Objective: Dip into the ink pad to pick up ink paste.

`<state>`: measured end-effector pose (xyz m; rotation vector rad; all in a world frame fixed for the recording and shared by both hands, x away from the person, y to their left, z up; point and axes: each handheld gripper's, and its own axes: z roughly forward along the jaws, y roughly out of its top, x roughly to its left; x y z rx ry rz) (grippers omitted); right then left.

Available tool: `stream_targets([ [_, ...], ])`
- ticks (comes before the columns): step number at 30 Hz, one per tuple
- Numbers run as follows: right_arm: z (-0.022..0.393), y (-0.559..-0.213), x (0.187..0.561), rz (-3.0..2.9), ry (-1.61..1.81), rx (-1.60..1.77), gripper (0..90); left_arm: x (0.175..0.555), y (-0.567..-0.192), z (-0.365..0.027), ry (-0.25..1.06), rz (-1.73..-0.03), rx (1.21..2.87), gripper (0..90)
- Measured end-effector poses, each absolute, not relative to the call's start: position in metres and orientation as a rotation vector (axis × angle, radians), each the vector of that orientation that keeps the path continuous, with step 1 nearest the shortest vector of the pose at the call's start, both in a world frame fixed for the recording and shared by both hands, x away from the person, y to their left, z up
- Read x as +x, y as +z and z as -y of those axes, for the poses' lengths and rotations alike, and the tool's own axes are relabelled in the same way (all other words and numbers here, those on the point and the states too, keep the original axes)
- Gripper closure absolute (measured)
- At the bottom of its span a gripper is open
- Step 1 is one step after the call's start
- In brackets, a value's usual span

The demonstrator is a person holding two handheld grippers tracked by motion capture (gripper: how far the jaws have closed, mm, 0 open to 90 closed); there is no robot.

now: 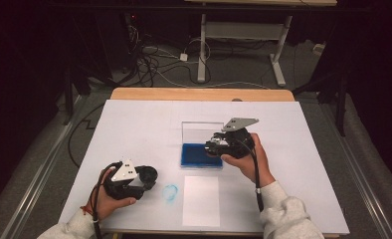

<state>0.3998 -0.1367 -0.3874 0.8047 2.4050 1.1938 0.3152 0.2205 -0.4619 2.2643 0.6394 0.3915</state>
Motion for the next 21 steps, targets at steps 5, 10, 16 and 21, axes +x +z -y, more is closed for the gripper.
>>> stream_targets([
  [5, 0.144, -0.372, 0.390, -2.381, 1.236, 0.771, 56.9, 0.315, -0.462, -0.220, 0.393, -0.636, 2.265, 36.9],
  [10, 0.147, -0.365, 0.382, -2.374, 1.237, 0.743, 56.9, 0.315, -0.461, -0.220, 0.392, -0.634, 2.265, 36.9],
  [16, 0.149, -0.361, 0.375, -2.379, 1.241, 0.718, 56.9, 0.316, -0.461, -0.219, 0.388, -0.633, 2.265, 36.9],
  [21, 0.150, -0.359, 0.369, -2.381, 1.248, 0.702, 56.9, 0.317, -0.462, -0.219, 0.388, -0.629, 2.265, 36.9],
])
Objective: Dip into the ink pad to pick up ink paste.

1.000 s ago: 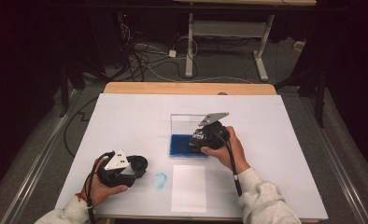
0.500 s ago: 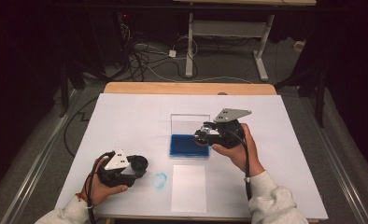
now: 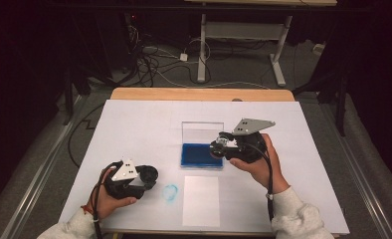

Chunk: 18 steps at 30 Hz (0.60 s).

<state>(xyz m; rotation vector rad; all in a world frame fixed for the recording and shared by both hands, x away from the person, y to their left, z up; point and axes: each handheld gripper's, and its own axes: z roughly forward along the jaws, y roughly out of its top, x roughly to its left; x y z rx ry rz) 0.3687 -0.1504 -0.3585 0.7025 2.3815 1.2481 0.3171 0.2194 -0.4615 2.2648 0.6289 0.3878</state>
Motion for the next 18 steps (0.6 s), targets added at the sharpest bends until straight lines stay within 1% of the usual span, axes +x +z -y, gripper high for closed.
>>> stream_targets([
  [18, 0.153, -0.354, 0.349, -2.383, 1.268, 0.628, 56.9, 0.319, -0.462, -0.221, 0.384, -0.623, 2.262, 36.9],
])
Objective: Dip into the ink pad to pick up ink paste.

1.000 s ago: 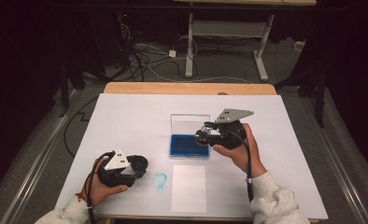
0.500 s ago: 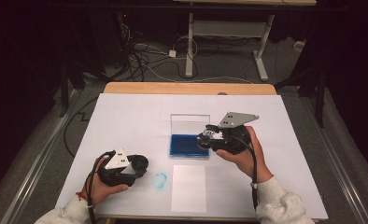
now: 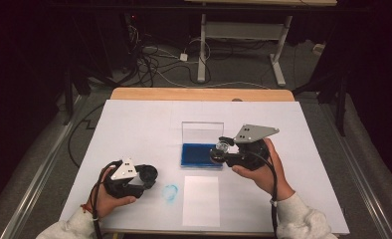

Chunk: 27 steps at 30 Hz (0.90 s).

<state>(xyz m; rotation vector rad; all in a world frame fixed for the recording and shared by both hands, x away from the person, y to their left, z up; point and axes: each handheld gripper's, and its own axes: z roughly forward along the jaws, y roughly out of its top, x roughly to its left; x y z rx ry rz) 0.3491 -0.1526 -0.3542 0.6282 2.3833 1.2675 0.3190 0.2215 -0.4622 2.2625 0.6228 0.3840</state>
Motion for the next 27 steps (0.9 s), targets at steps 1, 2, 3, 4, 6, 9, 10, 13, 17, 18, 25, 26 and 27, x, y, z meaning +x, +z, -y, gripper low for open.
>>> stream_targets([
  [1, 0.153, -0.354, 0.348, -2.383, 1.267, 0.619, 56.9, 0.319, -0.462, -0.221, 0.383, -0.622, 2.263, 36.9],
  [2, 0.153, -0.354, 0.347, -2.386, 1.267, 0.613, 56.9, 0.319, -0.462, -0.221, 0.382, -0.622, 2.263, 36.9],
  [3, 0.153, -0.354, 0.345, -2.387, 1.271, 0.614, 56.9, 0.319, -0.462, -0.221, 0.382, -0.623, 2.264, 36.9],
  [4, 0.153, -0.353, 0.344, -2.390, 1.270, 0.607, 56.9, 0.319, -0.462, -0.221, 0.381, -0.623, 2.265, 36.9],
  [6, 0.154, -0.353, 0.341, -2.388, 1.272, 0.604, 56.9, 0.319, -0.462, -0.221, 0.380, -0.626, 2.262, 36.9],
  [9, 0.155, -0.352, 0.339, -2.391, 1.281, 0.592, 56.9, 0.319, -0.463, -0.222, 0.379, -0.630, 2.263, 36.9],
  [10, 0.156, -0.352, 0.338, -2.393, 1.281, 0.591, 56.9, 0.319, -0.463, -0.222, 0.381, -0.629, 2.263, 36.9],
  [13, 0.155, -0.352, 0.335, -2.397, 1.284, 0.582, 56.9, 0.319, -0.462, -0.221, 0.381, -0.626, 2.262, 36.9],
  [17, 0.153, -0.354, 0.330, -2.414, 1.277, 0.569, 56.9, 0.320, -0.463, -0.220, 0.377, -0.621, 2.266, 36.9],
  [18, 0.153, -0.354, 0.329, -2.417, 1.274, 0.565, 56.9, 0.320, -0.463, -0.220, 0.377, -0.621, 2.267, 36.9],
  [25, 0.146, -0.360, 0.324, -2.450, 1.265, 0.541, 56.9, 0.319, -0.462, -0.221, 0.379, -0.626, 2.265, 36.9],
  [26, 0.145, -0.361, 0.323, -2.455, 1.260, 0.532, 56.9, 0.319, -0.462, -0.221, 0.379, -0.626, 2.265, 36.9],
  [27, 0.144, -0.361, 0.323, -2.461, 1.261, 0.530, 56.9, 0.319, -0.462, -0.221, 0.380, -0.626, 2.265, 36.9],
])
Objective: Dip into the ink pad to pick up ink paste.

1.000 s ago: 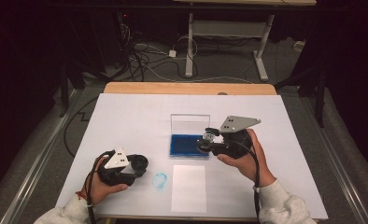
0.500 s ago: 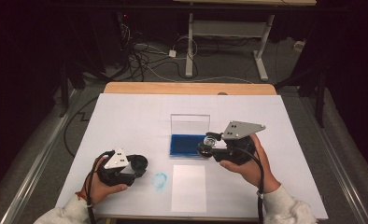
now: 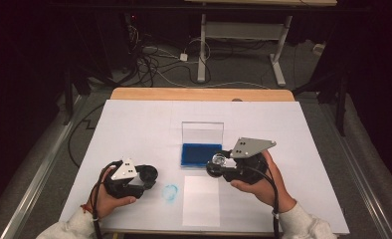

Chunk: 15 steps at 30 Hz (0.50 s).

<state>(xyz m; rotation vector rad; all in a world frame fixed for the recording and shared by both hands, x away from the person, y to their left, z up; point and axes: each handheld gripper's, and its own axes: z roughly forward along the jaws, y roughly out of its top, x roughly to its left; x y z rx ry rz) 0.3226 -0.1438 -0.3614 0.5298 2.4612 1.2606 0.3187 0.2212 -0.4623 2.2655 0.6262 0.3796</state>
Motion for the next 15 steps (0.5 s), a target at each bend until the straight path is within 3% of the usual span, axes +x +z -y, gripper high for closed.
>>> stream_targets([
  [15, 0.125, -0.380, 0.308, -2.550, 1.238, 0.456, 56.9, 0.318, -0.463, -0.220, 0.383, -0.618, 2.276, 36.9],
])
